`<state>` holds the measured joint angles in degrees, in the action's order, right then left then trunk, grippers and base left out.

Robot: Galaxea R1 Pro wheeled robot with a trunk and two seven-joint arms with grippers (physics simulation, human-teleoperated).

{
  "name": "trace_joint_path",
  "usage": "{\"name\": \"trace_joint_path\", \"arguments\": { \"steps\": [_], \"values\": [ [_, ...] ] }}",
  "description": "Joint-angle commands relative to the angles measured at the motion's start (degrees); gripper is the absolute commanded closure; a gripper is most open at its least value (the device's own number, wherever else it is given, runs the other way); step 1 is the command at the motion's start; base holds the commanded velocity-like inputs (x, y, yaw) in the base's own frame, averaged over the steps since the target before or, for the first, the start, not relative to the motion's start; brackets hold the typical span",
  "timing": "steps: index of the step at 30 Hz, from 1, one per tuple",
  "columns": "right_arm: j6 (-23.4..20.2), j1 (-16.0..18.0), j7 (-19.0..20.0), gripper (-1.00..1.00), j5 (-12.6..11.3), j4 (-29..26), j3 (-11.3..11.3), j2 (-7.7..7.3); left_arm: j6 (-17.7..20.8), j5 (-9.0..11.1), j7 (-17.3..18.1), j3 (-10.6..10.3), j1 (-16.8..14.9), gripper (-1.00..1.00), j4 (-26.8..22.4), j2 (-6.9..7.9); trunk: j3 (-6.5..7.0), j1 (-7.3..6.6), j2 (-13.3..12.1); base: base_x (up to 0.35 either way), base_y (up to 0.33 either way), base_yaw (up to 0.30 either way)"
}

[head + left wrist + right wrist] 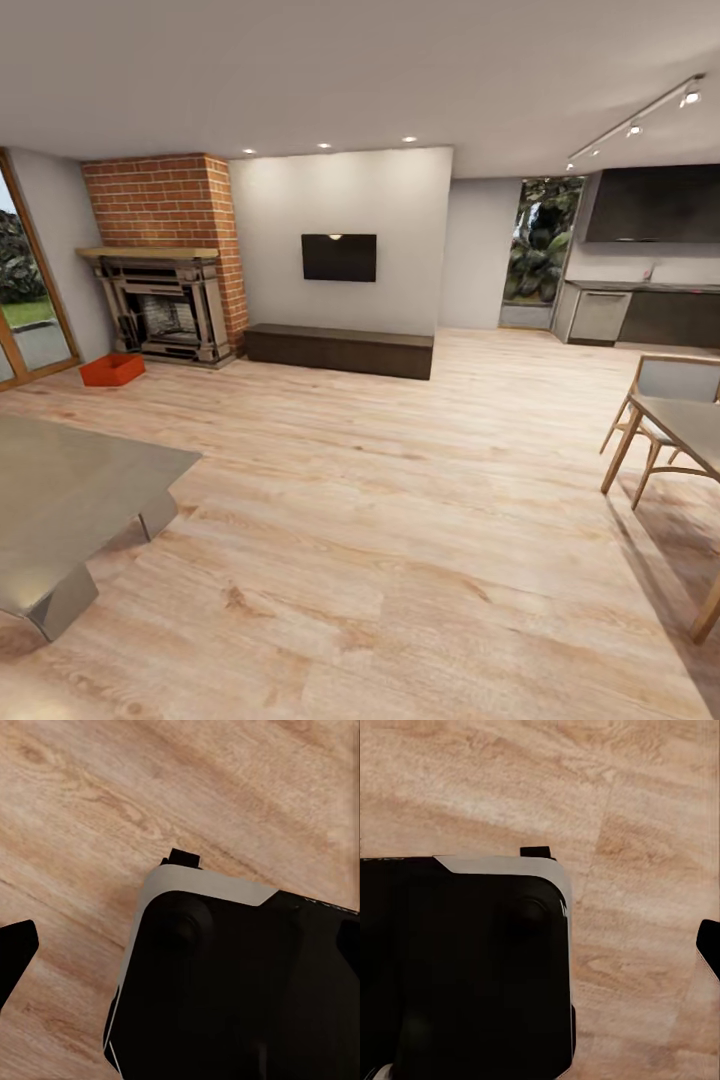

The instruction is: Move the two storage containers from the living room to the garage. In the garage, place one container on the floor and stack the other container on top of it (either order is fine).

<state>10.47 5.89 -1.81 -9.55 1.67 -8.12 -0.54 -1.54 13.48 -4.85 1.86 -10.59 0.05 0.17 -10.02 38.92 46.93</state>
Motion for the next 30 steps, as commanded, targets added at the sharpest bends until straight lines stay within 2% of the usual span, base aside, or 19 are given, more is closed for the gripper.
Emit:
{"name": "trace_joint_path", "arguments": {
  "steps": [1, 10, 30],
  "values": [
    [0.3, 0.1, 0.0, -1.00, -0.6, 0.2, -0.5, 0.02, -0.2, 0.1, -0.1, 0.2, 0.0, -1.00, 0.0, -0.16, -0.08, 0.04, 0.1, 0.324, 0.000, 0.000],
    [0.3, 0.1, 0.0, -1.00, -0.6, 0.2, -0.5, 0.02, -0.1, 0.0, -0.1, 0.1, 0.0, -1.00, 0.0, -0.89, -0.08, 0.04, 0.1, 0.325, 0.000, 0.000],
    [0.3, 0.1, 0.0, -1.00, -0.6, 0.2, -0.5, 0.02, -0.7, 0.2, -0.2, 0.1, 0.0, -1.00, 0.0, -0.89, -0.08, 0.04, 0.1, 0.325, 0.000, 0.000]
  ]
}}
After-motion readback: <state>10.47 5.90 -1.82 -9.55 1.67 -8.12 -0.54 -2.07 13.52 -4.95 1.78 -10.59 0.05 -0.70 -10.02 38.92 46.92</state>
